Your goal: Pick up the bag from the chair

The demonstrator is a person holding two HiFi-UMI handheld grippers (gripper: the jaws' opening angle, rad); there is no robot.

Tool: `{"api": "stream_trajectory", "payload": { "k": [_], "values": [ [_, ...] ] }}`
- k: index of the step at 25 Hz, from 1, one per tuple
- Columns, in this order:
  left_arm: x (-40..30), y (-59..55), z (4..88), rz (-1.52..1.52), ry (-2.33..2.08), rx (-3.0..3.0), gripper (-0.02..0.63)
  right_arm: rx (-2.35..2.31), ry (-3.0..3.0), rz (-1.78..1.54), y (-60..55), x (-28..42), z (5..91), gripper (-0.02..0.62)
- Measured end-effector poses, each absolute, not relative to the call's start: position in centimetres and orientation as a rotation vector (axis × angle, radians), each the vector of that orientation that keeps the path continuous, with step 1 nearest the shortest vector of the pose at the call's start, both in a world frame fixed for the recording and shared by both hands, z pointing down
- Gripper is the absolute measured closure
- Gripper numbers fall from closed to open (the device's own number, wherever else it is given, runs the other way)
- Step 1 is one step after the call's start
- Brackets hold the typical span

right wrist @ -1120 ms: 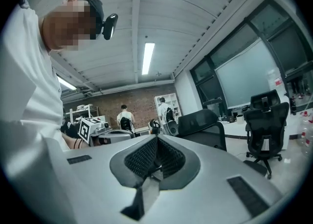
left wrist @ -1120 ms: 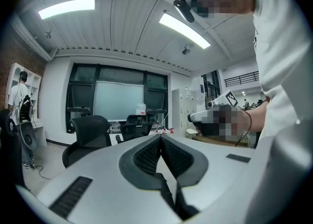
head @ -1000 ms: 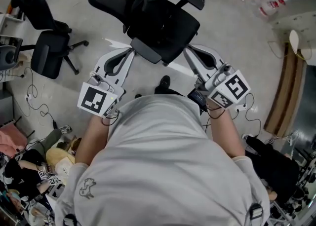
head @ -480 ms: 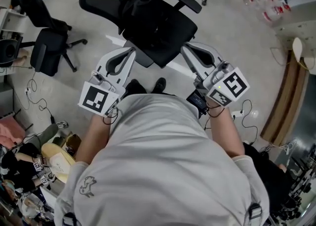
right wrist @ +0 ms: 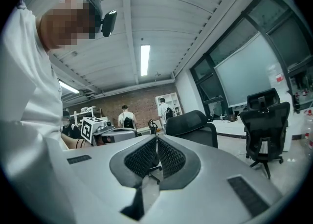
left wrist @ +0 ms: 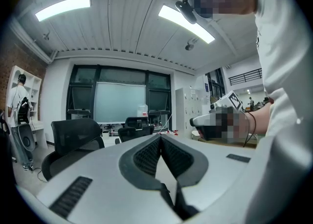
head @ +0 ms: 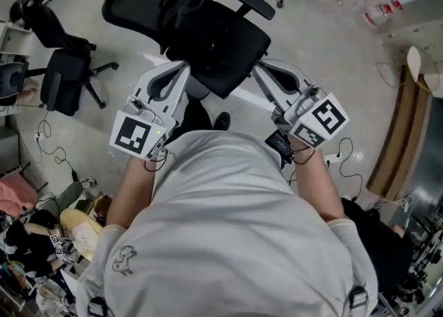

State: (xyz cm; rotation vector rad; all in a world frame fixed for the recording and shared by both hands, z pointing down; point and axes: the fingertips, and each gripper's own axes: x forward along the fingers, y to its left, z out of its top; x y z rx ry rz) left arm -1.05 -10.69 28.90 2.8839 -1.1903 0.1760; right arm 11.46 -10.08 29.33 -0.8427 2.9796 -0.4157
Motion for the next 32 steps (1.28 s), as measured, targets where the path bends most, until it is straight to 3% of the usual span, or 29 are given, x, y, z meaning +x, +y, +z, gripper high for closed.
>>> {"api": "stream_trajectory", "payload": {
  "k": [13, 32],
  "values": [
    [-0.8, -13.8, 29.0, 0.197, -1.175, 2.905, 0.594, -0.852, 2.988, -0.442, -13.1, 11.1, 30.4, 0.56],
    [-6.2, -24.4, 31.9, 0.243, -1.154, 2.814, 0.594, -0.818, 3.026, -0.621, -24.4, 4.8, 33.8, 0.56]
  ]
}}
